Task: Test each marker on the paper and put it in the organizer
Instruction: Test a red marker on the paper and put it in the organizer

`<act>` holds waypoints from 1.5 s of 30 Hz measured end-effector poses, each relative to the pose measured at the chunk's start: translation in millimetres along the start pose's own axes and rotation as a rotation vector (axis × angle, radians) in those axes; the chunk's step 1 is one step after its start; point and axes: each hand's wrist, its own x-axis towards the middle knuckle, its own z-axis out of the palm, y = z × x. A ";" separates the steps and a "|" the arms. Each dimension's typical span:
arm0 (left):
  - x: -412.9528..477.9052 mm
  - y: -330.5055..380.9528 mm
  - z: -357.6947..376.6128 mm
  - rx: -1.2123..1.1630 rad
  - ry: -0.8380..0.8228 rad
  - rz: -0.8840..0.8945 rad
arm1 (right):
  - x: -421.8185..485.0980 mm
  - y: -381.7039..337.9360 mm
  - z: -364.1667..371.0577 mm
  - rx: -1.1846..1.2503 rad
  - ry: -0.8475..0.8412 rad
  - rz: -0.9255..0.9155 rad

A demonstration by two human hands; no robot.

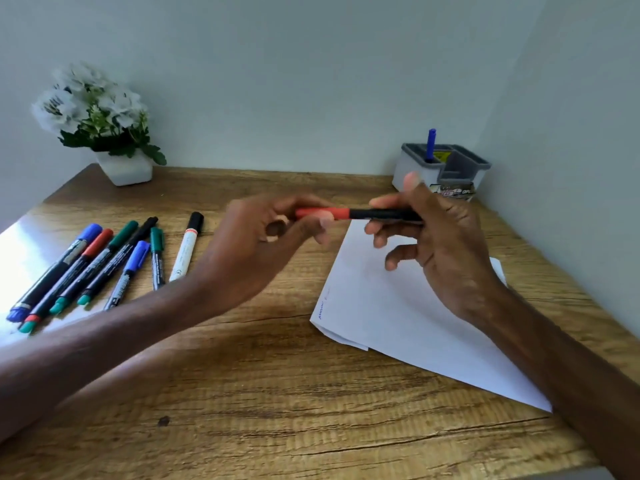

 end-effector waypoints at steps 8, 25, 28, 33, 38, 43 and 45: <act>49.5 25.6 16.7 -0.094 0.074 0.034 | 11.6 -7.8 -28.2 -0.455 0.044 -0.250; 101.4 -57.9 69.8 0.383 -0.613 0.040 | 103.5 -37.2 -94.9 -0.924 0.426 -0.435; 102.2 -60.6 71.1 0.378 -0.614 0.039 | 118.3 -35.2 -98.9 -0.968 0.470 -0.454; 98.3 -64.1 72.4 0.357 -0.606 0.043 | 125.6 -12.2 -104.4 -0.981 0.462 -0.401; 100.7 -63.6 72.7 0.348 -0.639 0.005 | 127.5 11.7 -110.0 -1.021 0.435 -0.345; 101.1 -64.2 74.3 0.325 -0.652 -0.026 | 121.9 24.9 -112.1 -1.134 0.418 -0.247; 101.3 -64.6 74.5 0.319 -0.650 -0.040 | 122.1 25.5 -110.9 -1.142 0.415 -0.241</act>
